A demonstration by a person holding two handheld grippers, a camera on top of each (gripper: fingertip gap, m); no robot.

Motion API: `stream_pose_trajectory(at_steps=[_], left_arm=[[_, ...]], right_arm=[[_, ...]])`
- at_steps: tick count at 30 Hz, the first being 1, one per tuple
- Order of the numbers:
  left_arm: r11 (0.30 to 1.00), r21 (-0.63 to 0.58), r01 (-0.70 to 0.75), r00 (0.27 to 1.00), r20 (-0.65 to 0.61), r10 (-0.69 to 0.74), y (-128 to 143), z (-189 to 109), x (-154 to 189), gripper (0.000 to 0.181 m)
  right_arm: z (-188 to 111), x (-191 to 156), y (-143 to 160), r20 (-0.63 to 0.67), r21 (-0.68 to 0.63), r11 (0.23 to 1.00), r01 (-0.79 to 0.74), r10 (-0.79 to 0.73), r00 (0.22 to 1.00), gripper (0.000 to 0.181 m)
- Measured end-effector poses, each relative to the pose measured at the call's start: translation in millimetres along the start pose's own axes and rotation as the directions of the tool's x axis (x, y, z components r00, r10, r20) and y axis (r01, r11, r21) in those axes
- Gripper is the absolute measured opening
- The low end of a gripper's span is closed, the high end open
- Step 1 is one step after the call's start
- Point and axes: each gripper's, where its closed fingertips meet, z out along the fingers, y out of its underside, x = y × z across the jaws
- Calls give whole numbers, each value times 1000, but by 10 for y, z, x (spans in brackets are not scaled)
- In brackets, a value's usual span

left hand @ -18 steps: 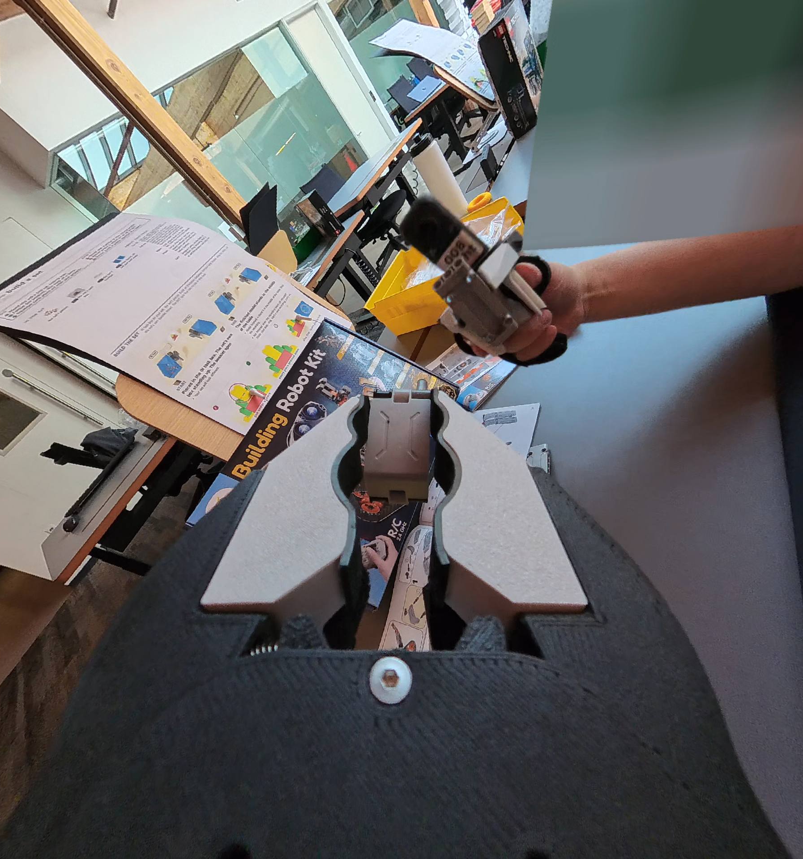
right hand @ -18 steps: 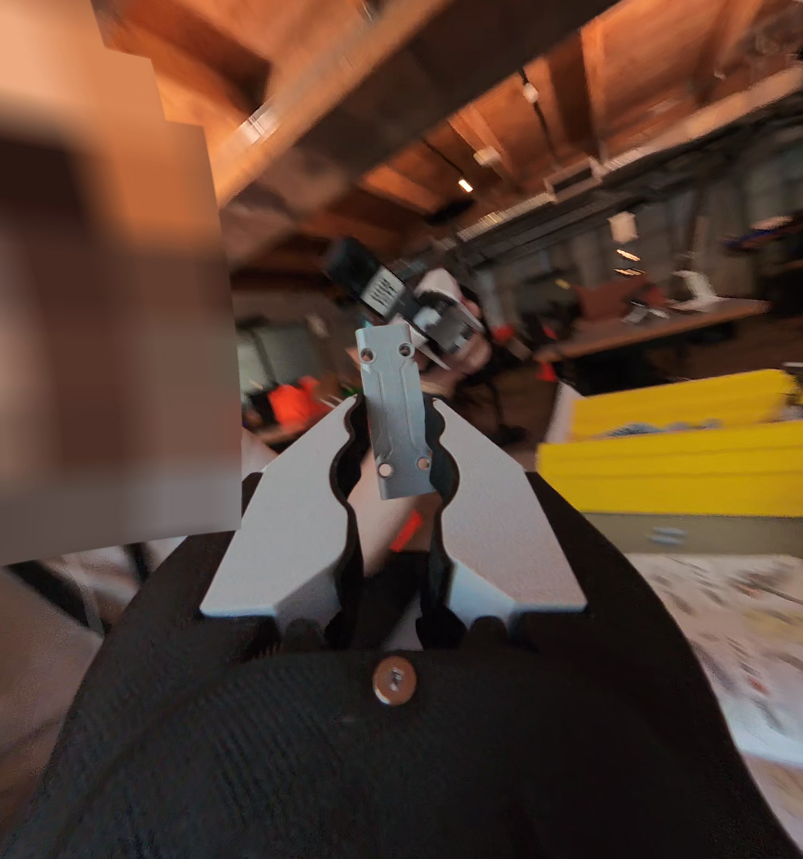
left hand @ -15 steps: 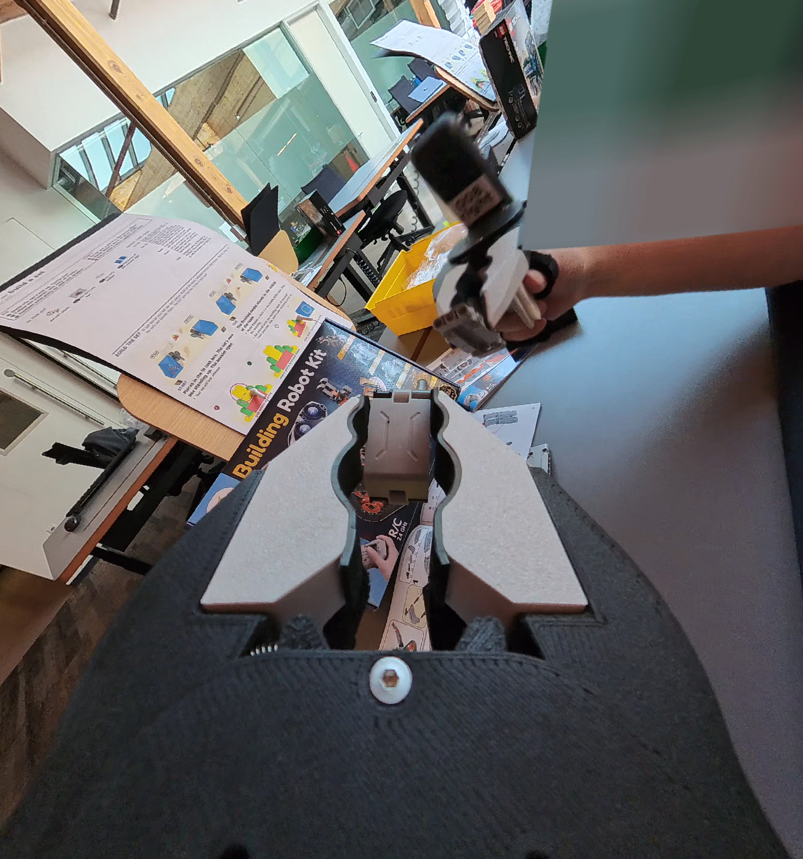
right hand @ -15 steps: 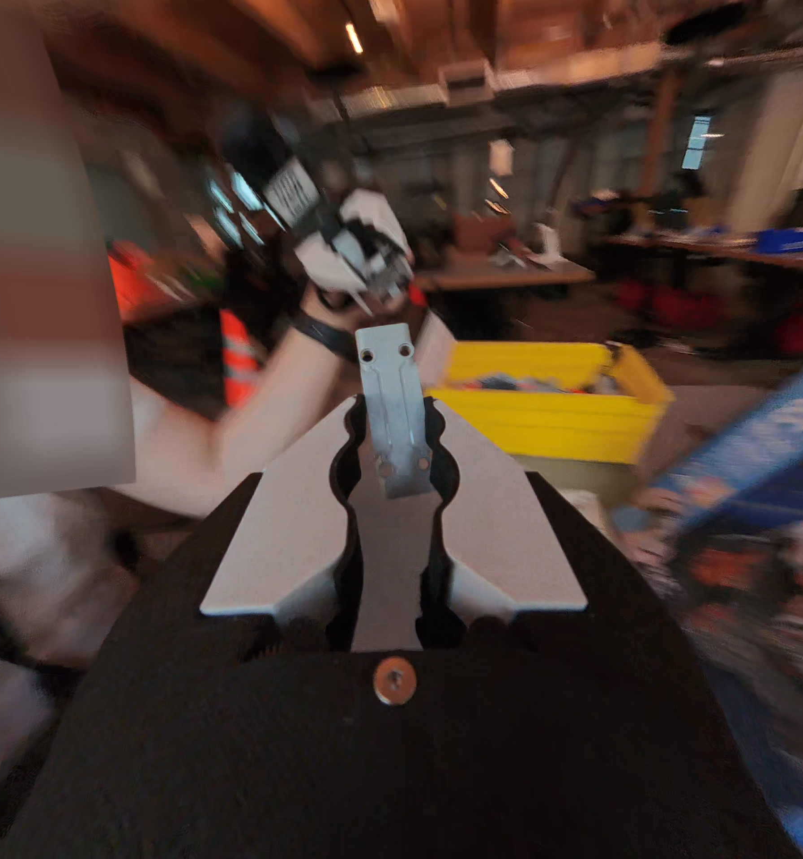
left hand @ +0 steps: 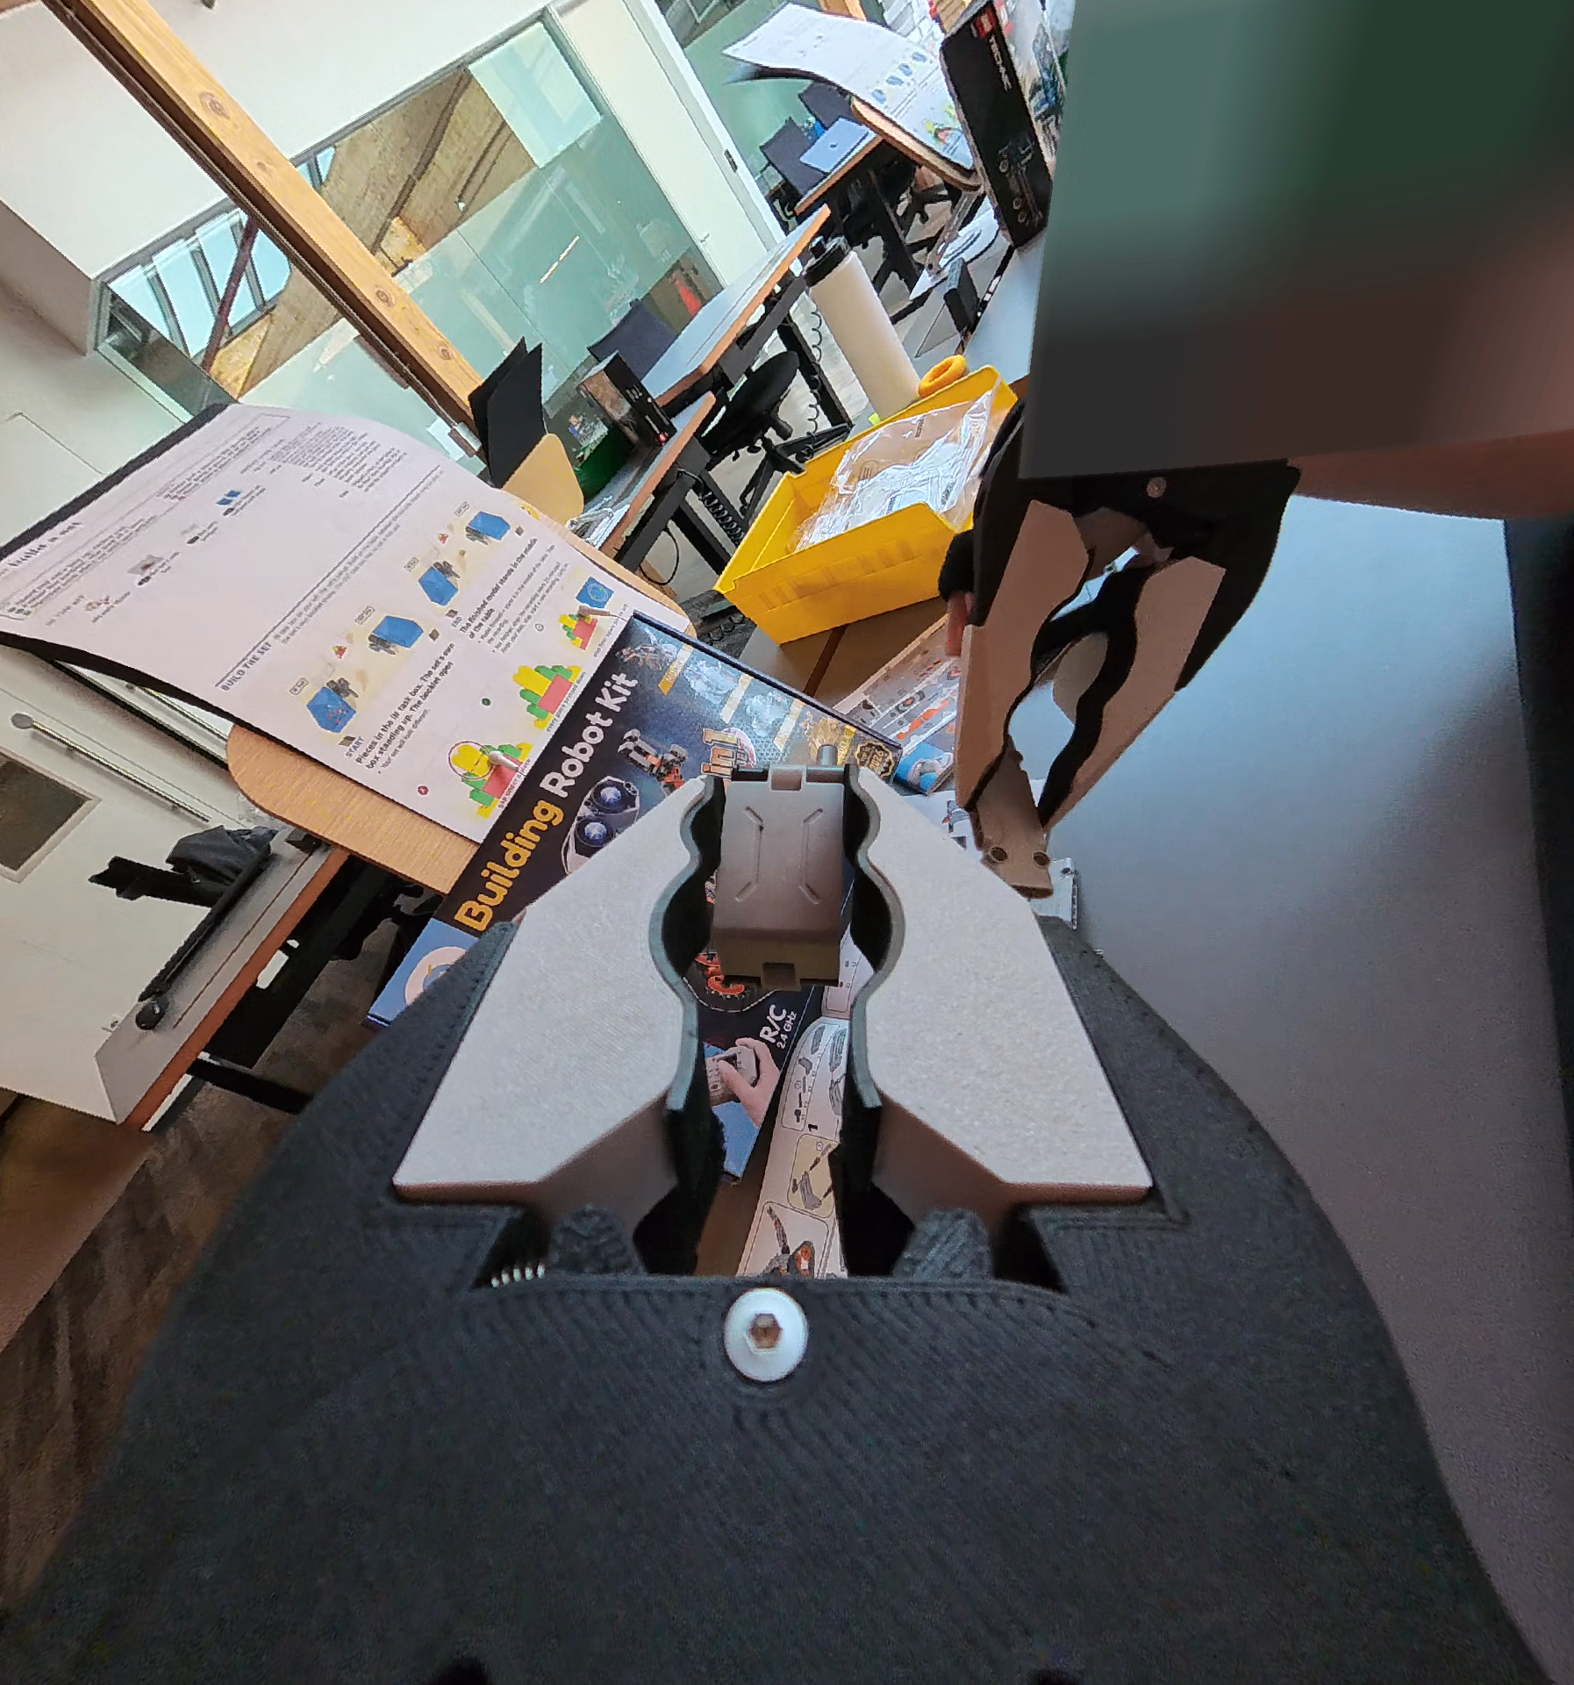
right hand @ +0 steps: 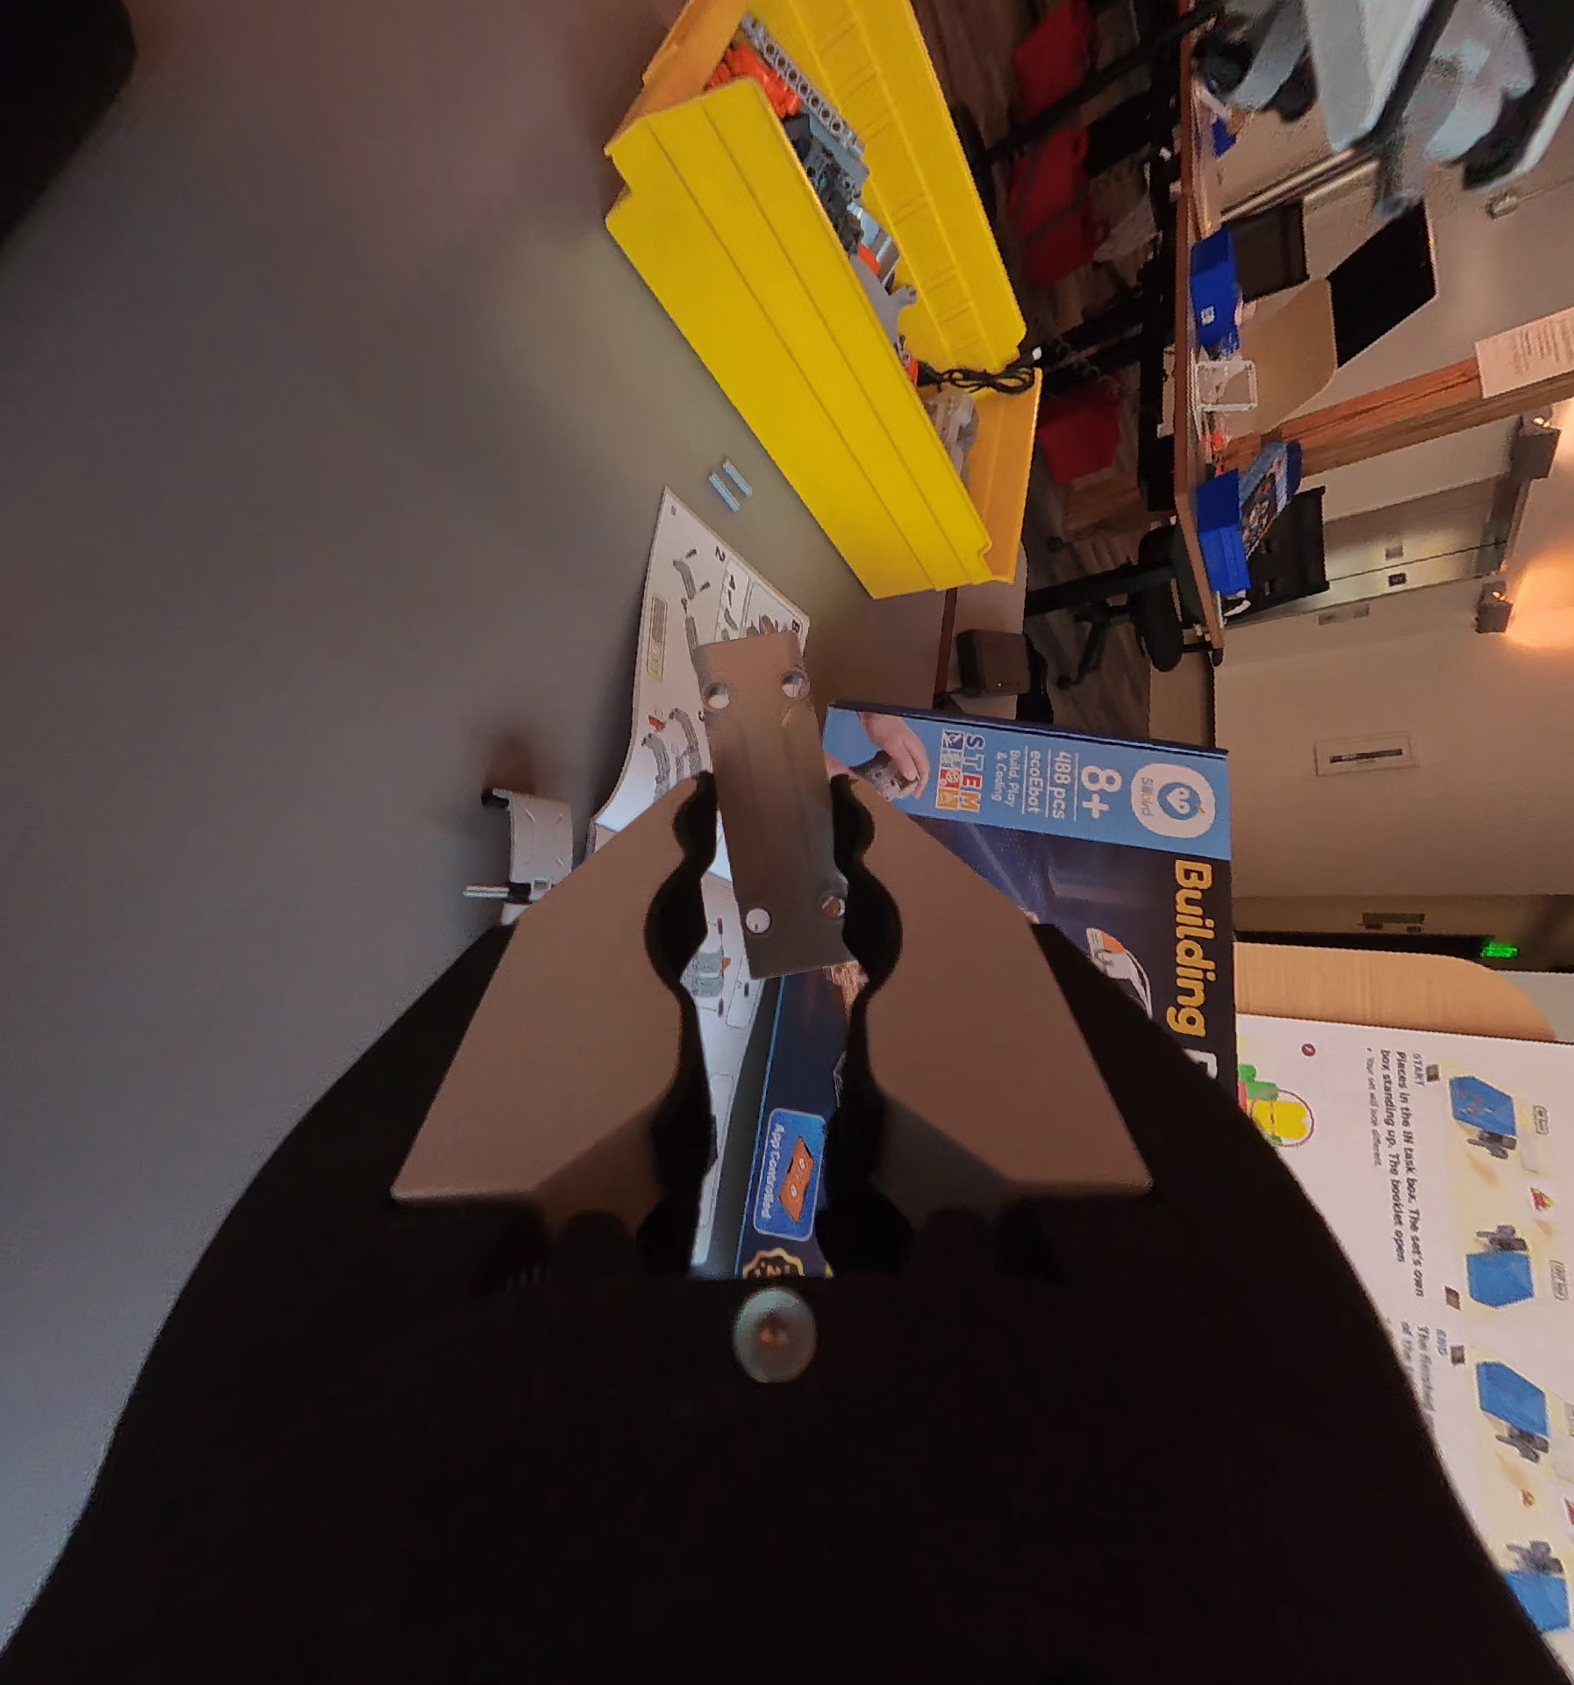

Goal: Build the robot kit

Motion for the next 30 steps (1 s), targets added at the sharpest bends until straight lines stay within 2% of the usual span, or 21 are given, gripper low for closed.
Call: stream_pose_trajectory(at_steps=[12,30], left_arm=[[1000,-2,2,1000,-3,-2,11,6,-9,25],[1000,-7,0,1000,-6,0,7,2,7,25]], right_arm=[[-55,57,107,-13,-20,1000,-16,16,1000,24],[-130,110,80,-32,9,1000,-22,22,999,24]])
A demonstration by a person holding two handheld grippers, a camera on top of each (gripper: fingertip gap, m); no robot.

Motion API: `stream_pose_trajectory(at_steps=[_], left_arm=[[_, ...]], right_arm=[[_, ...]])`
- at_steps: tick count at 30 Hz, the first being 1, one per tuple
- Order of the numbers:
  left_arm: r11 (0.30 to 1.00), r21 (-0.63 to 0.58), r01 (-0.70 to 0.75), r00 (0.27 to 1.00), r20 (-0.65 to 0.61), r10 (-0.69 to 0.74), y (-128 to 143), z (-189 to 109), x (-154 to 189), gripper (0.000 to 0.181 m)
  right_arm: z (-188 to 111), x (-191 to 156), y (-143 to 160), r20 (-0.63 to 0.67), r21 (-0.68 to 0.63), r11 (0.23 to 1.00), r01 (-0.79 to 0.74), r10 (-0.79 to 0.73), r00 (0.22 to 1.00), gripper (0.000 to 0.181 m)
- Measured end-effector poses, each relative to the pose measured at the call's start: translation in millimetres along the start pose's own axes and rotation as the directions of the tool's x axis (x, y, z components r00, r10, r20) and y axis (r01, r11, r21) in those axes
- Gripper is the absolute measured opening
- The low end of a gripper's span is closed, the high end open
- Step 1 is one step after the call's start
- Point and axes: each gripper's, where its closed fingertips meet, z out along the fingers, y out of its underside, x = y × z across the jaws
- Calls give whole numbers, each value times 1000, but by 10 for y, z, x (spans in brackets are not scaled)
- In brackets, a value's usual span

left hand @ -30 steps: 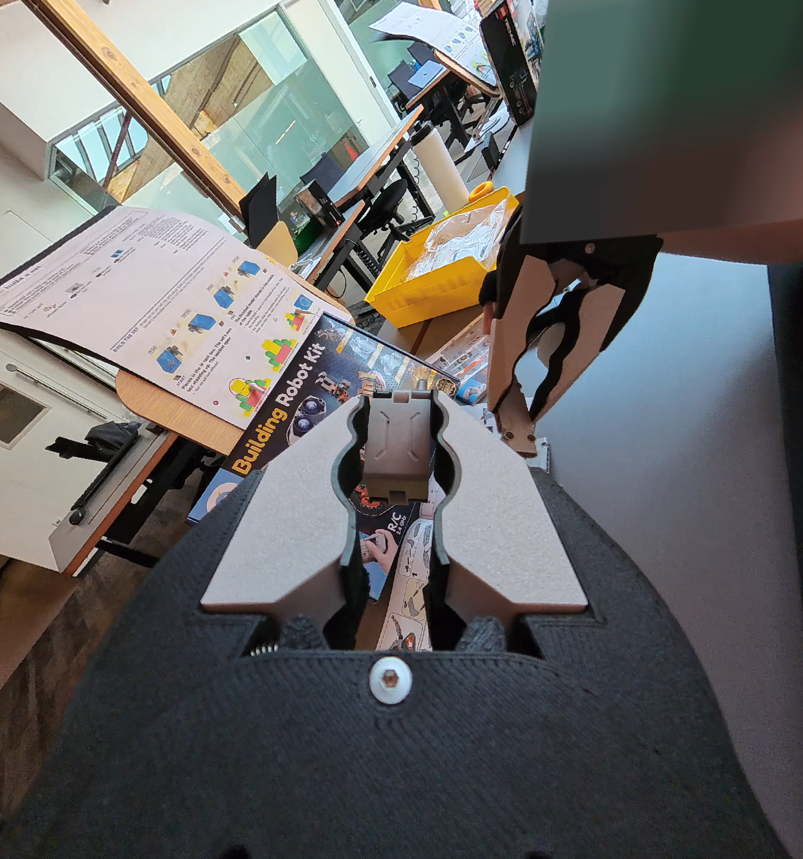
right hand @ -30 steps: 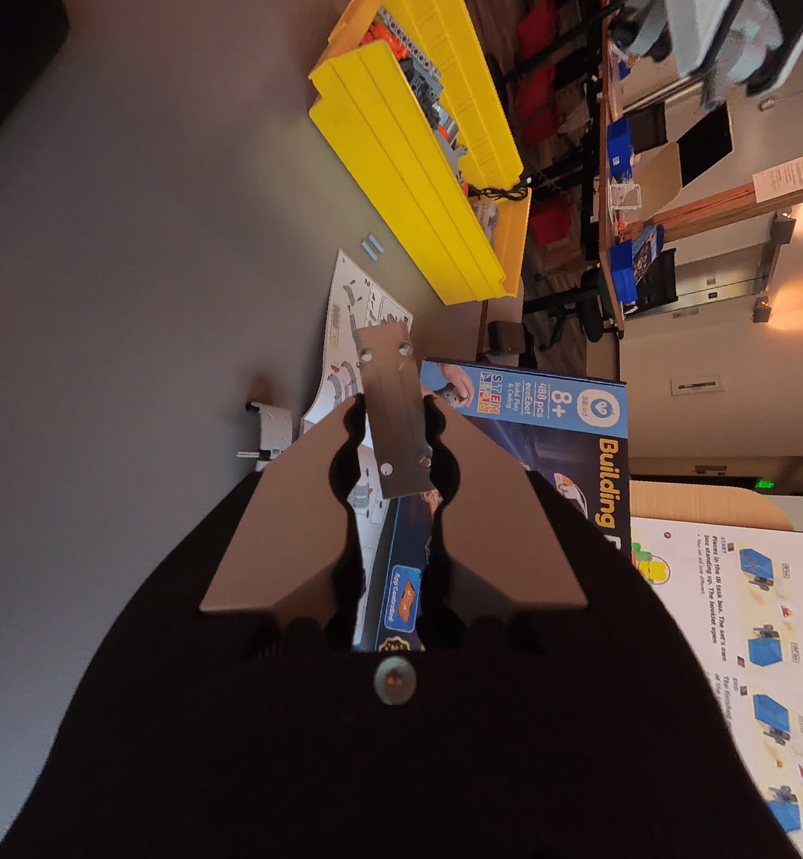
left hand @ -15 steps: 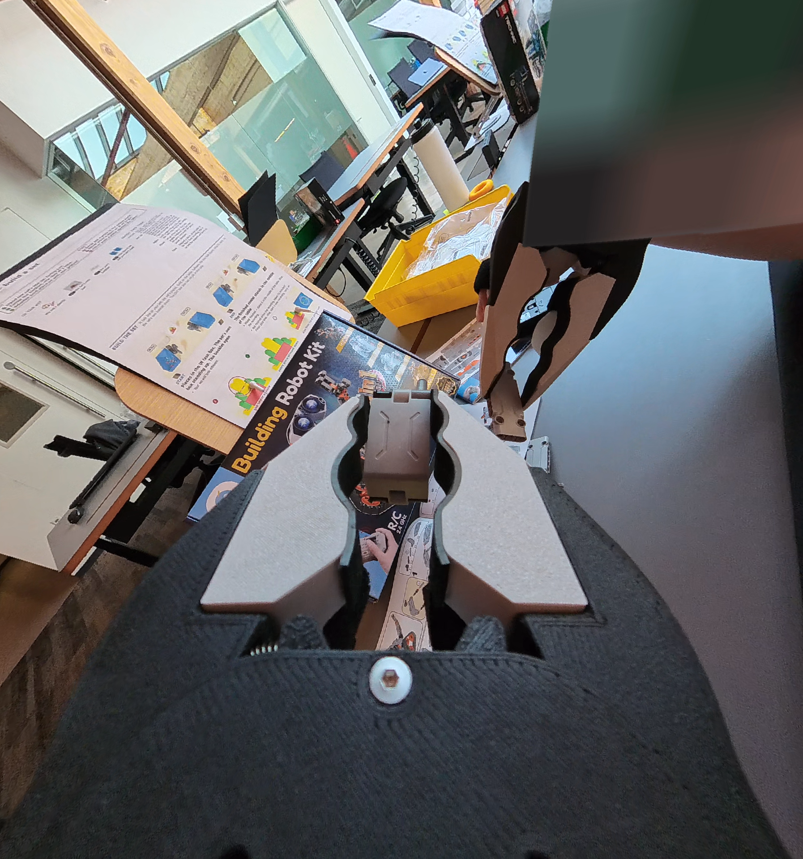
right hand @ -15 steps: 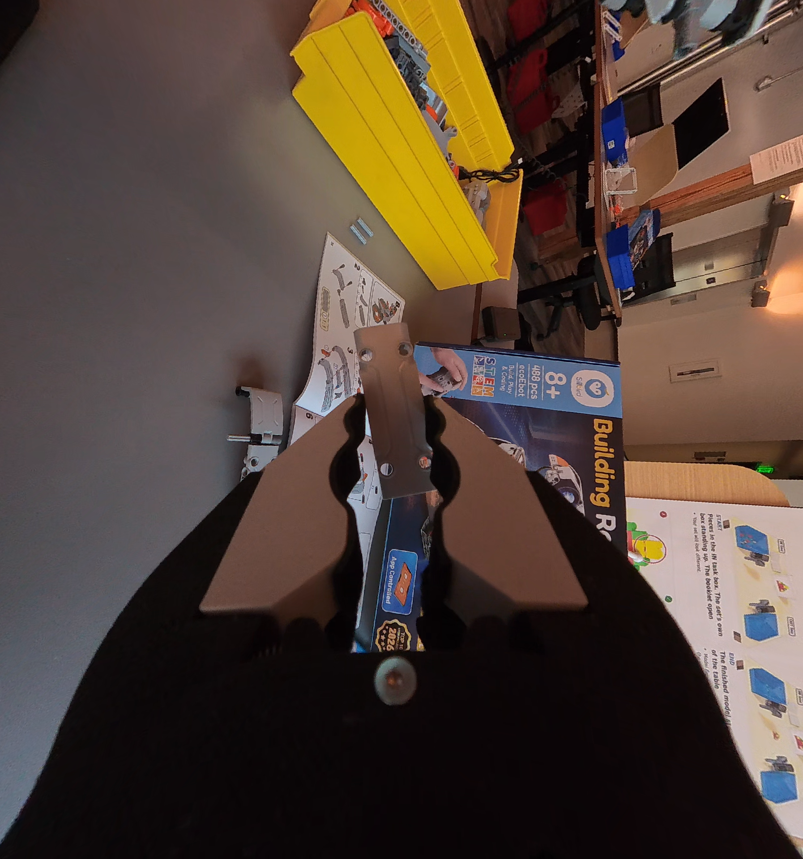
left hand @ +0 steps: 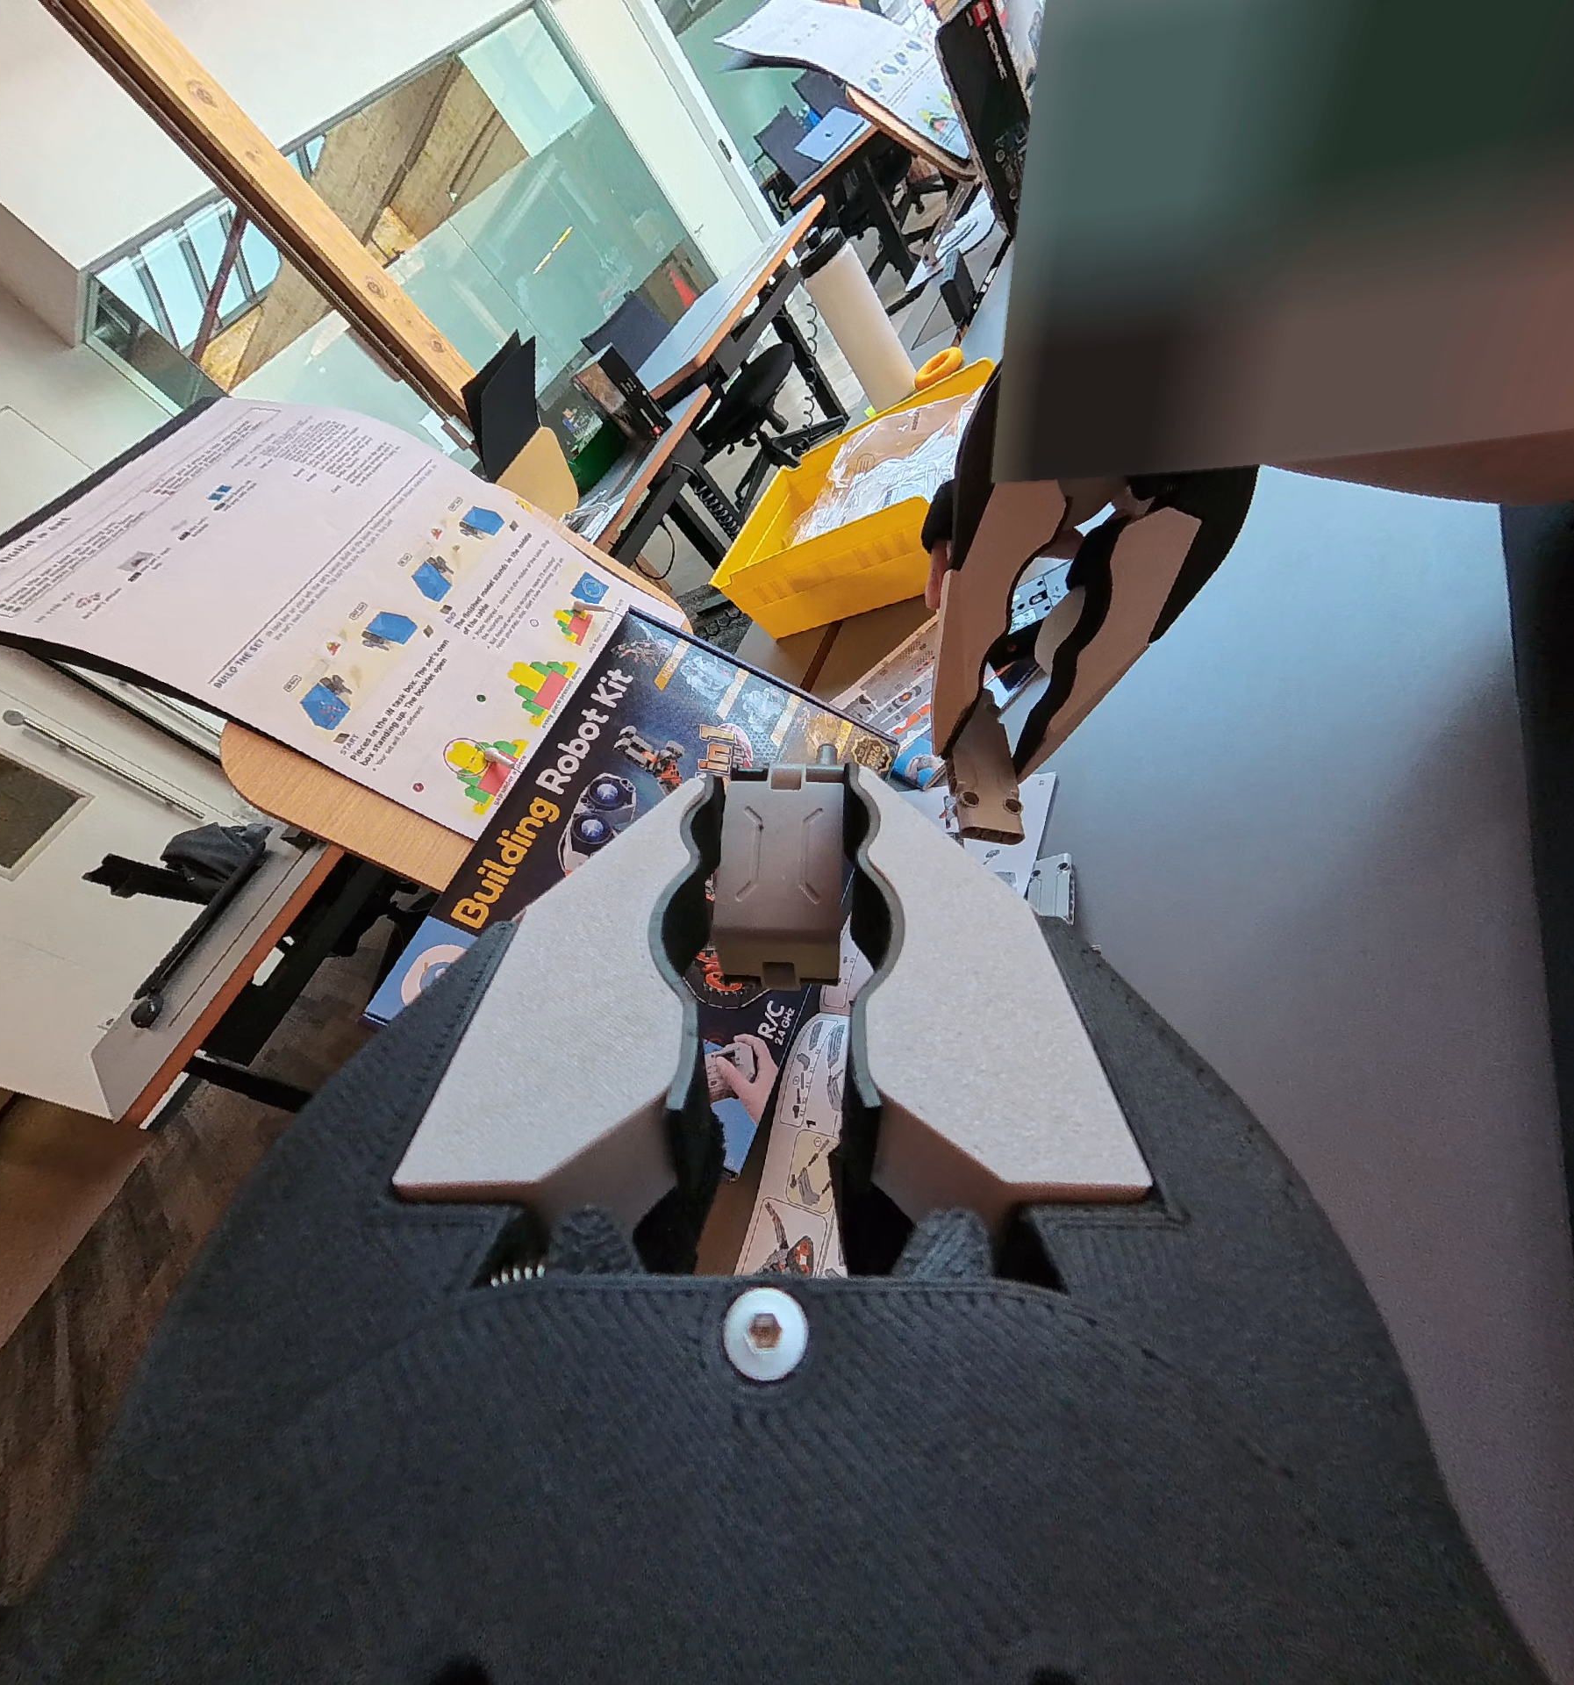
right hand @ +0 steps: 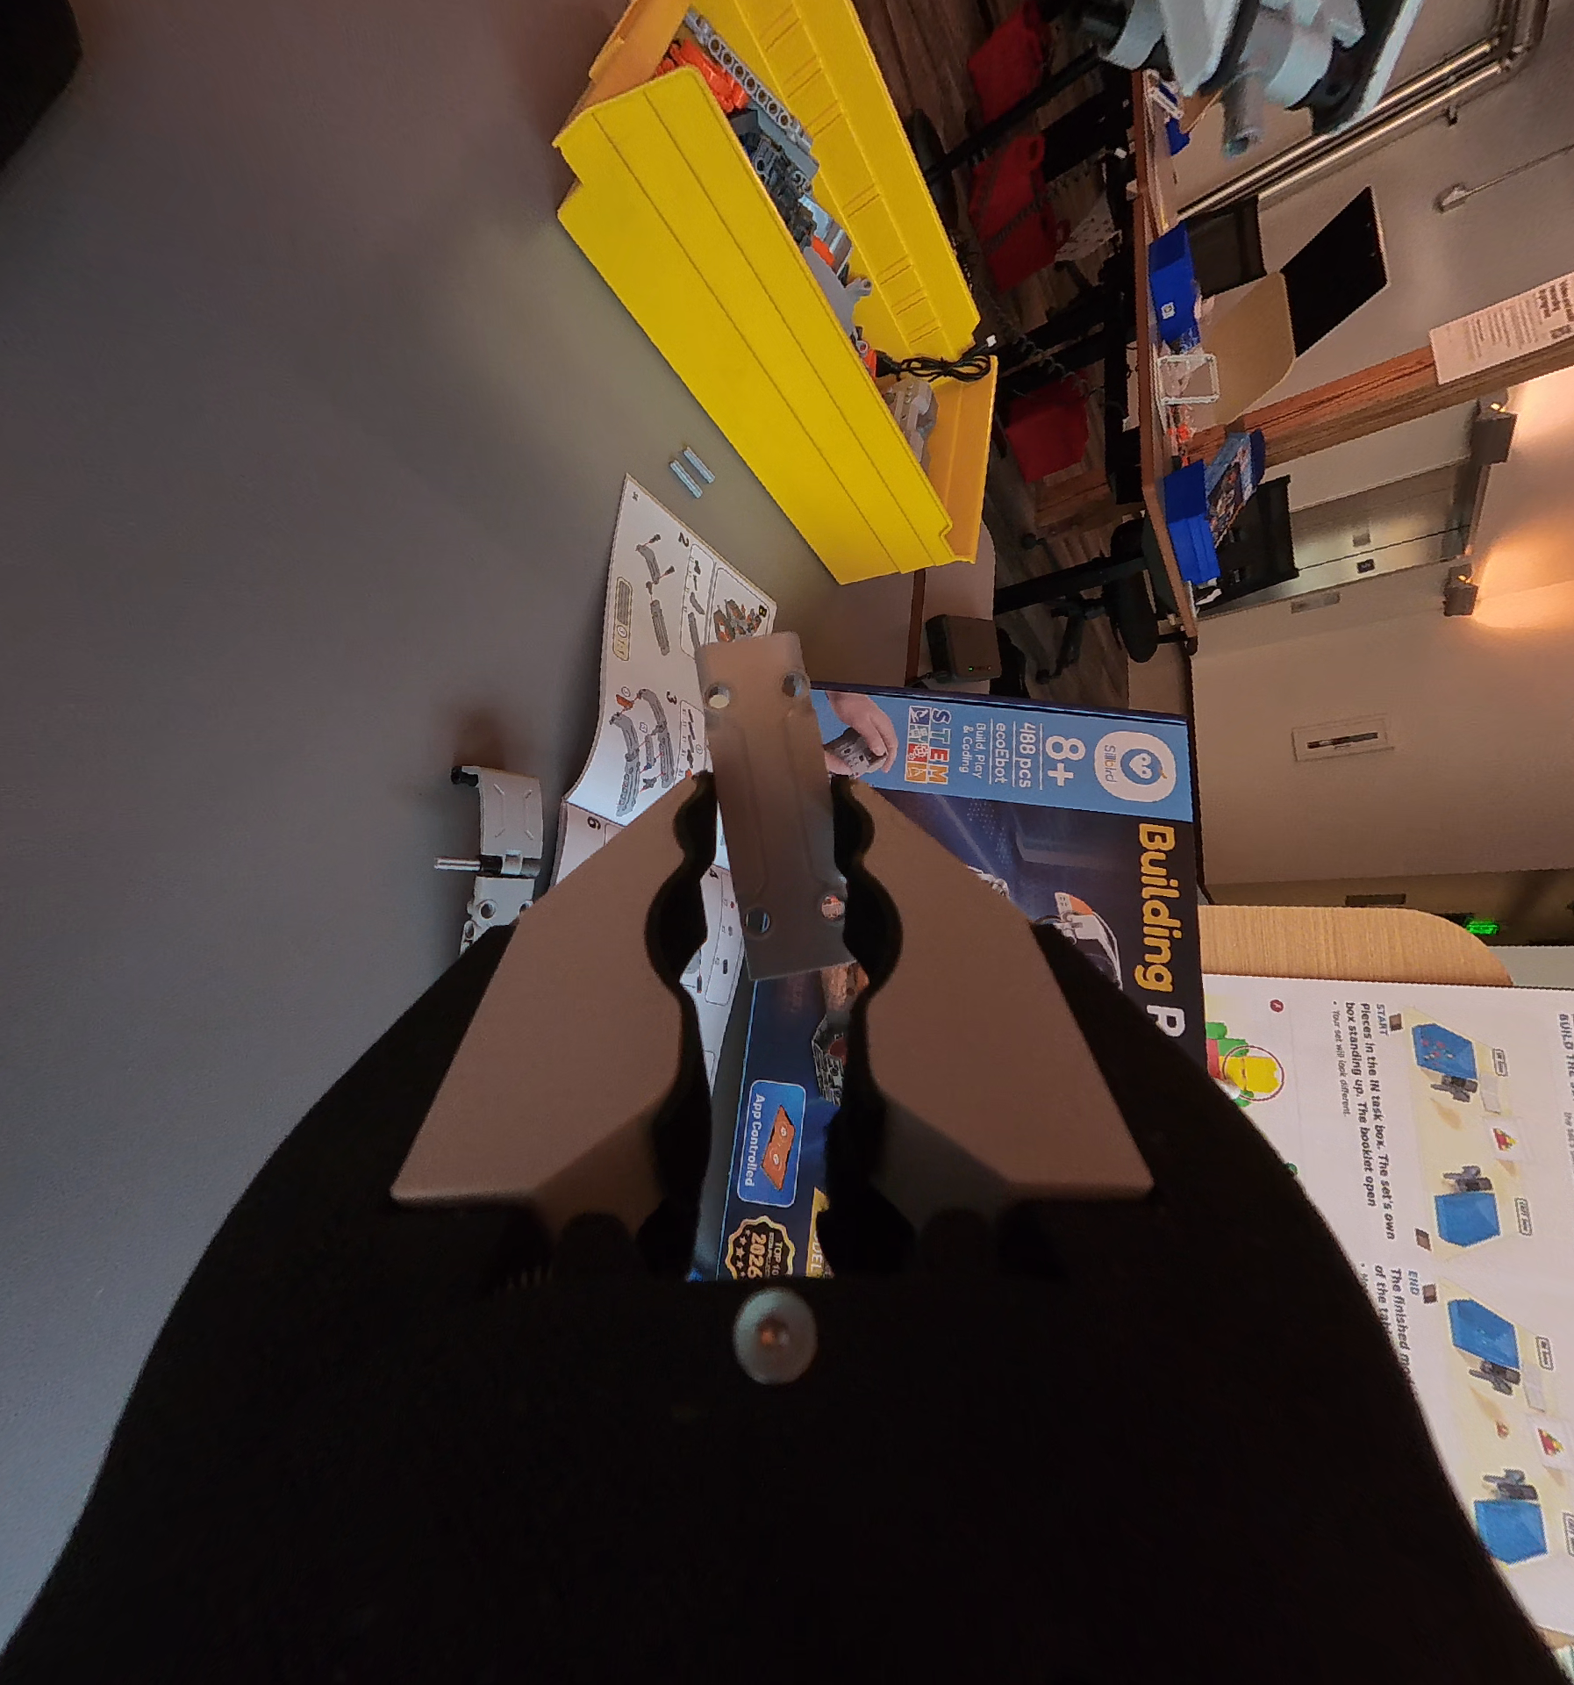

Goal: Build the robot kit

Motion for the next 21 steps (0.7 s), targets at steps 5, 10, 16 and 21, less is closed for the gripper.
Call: stream_pose_trajectory(at_steps=[5,10,16,21], left_arm=[[1000,-1,0,1000,-3,0,0,6,4,25],[1000,-3,-1,1000,-4,1,0,10,8,25],[1000,-1,0,1000,-3,0,-2,2,5,25],[1000,-1,1,1000,-3,-1,0,3,5,25]], right_arm=[[-6,2,-13,-2,7,1000,3,-3,1000,24],[-5,-1,-20,-2,10,1000,4,-4,1000,24],[3,0,-25,-5,16,1000,5,-5,1000,24],[10,3,-36,-11,20,1000,14,-14,1000,24]])
